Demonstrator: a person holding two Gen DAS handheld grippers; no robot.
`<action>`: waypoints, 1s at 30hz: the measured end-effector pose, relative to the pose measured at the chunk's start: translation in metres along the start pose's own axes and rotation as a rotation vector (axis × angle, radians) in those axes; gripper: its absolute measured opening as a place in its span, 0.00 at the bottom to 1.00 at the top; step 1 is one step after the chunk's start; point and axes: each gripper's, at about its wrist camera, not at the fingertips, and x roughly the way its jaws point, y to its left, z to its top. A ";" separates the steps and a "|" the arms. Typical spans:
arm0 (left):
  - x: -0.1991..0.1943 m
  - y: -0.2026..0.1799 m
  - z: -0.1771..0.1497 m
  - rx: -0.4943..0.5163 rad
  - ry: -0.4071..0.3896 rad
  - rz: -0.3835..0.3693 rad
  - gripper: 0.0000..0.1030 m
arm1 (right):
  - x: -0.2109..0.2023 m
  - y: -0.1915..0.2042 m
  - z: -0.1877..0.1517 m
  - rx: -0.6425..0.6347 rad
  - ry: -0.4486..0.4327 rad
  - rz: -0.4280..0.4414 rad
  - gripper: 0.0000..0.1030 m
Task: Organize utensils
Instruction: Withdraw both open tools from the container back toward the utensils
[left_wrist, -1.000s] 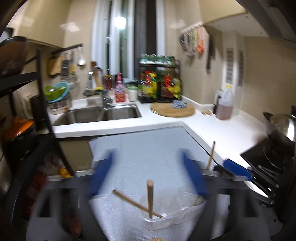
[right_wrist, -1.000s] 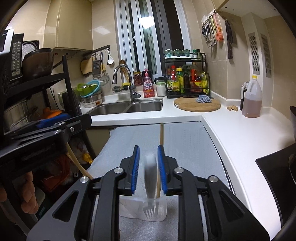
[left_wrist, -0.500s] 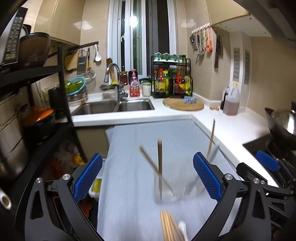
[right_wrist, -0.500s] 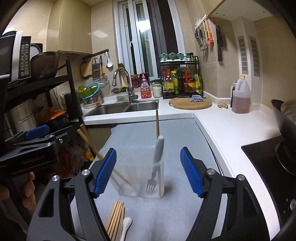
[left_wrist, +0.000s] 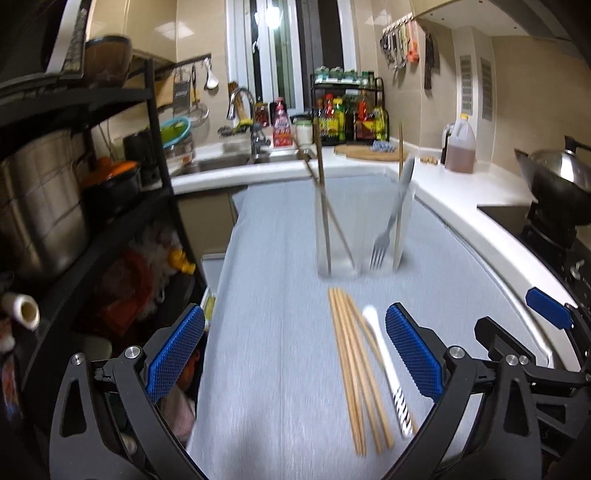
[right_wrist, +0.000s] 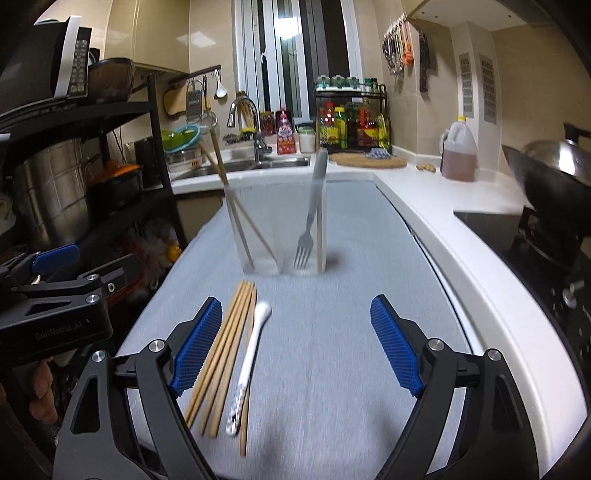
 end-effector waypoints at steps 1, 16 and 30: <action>0.001 0.001 -0.006 -0.005 0.011 0.003 0.93 | -0.001 0.001 -0.009 0.004 0.017 -0.003 0.79; -0.001 0.010 -0.060 -0.042 0.079 0.028 0.93 | -0.009 0.010 -0.061 -0.008 0.096 -0.017 0.79; 0.014 0.007 -0.070 -0.030 0.124 0.042 0.93 | 0.012 0.009 -0.073 0.002 0.145 -0.010 0.79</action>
